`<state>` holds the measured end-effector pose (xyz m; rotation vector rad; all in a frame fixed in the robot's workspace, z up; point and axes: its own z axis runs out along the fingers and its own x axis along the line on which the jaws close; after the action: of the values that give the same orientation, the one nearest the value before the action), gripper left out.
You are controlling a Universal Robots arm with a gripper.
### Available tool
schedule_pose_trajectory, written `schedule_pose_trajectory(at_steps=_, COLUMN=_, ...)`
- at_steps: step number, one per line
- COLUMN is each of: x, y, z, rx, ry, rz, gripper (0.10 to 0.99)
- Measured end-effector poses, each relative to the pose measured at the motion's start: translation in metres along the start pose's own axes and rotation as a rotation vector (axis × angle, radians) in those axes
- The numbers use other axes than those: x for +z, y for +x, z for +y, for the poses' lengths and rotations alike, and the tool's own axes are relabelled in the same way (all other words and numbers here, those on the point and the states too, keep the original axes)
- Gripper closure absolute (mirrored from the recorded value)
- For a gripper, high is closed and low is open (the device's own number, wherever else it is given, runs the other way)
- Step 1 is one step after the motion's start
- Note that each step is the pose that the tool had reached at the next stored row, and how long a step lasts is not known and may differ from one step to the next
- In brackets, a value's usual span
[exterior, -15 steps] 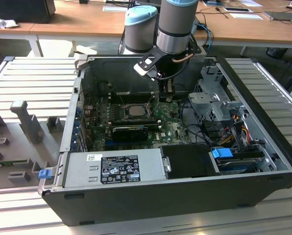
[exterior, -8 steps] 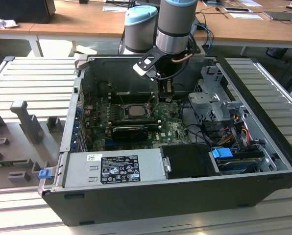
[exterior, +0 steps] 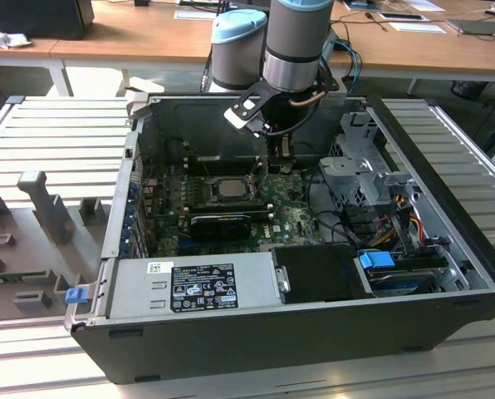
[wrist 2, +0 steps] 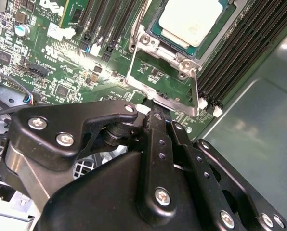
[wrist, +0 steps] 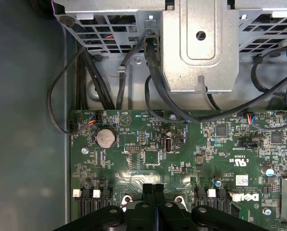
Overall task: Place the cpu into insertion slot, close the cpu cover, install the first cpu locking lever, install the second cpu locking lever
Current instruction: 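Close the cpu cover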
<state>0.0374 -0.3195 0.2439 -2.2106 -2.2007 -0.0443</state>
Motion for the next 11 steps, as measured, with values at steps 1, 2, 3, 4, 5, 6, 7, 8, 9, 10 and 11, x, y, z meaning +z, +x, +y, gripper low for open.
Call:
schedule_pose_trajectory(at_steps=1, x=0.0001, y=0.0, z=-0.0003, rx=0.0, ry=0.0, rz=0.0, gripper=0.98)
schedule_pose_trajectory(at_steps=2, x=0.0001, y=0.0, z=-0.0005, rx=0.0, ry=0.0, rz=0.0, gripper=0.98)
schedule_pose_trajectory(at_steps=3, x=0.0001, y=0.0, z=-0.0006, rx=0.0, ry=0.0, rz=0.0, gripper=0.98)
schedule_pose_trajectory(at_steps=4, x=0.0001, y=0.0, z=-0.0009, rx=0.0, ry=0.0, rz=0.0001, gripper=0.98)
schedule_pose_trajectory(at_steps=5, x=0.0001, y=0.0, z=-0.0011, rx=0.0, ry=0.0, rz=0.0001, gripper=0.98)
schedule_pose_trajectory(at_steps=6, x=0.0001, y=0.0, z=-0.0014, rx=0.0, ry=0.0, rz=0.0, gripper=0.98)
schedule_pose_trajectory(at_steps=7, x=0.0001, y=0.0, z=-0.0016, rx=0.0, ry=0.0, rz=0.0, gripper=0.98)
schedule_pose_trajectory(at_steps=8, x=0.0001, y=0.0, z=-0.002, rx=0.0, ry=0.0, rz=0.0, gripper=0.98)
schedule_pose_trajectory(at_steps=9, x=0.0001, y=0.0, z=-0.0022, rx=0.0, ry=0.0, rz=0.0, gripper=0.98)
schedule_pose_trajectory(at_steps=10, x=0.0001, y=0.0, z=-0.0024, rx=0.0, ry=0.0, rz=0.0001, gripper=0.98)
schedule_pose_trajectory(at_steps=11, x=0.0001, y=0.0, z=-0.0026, rx=0.0, ry=0.0, rz=0.0, gripper=0.98)
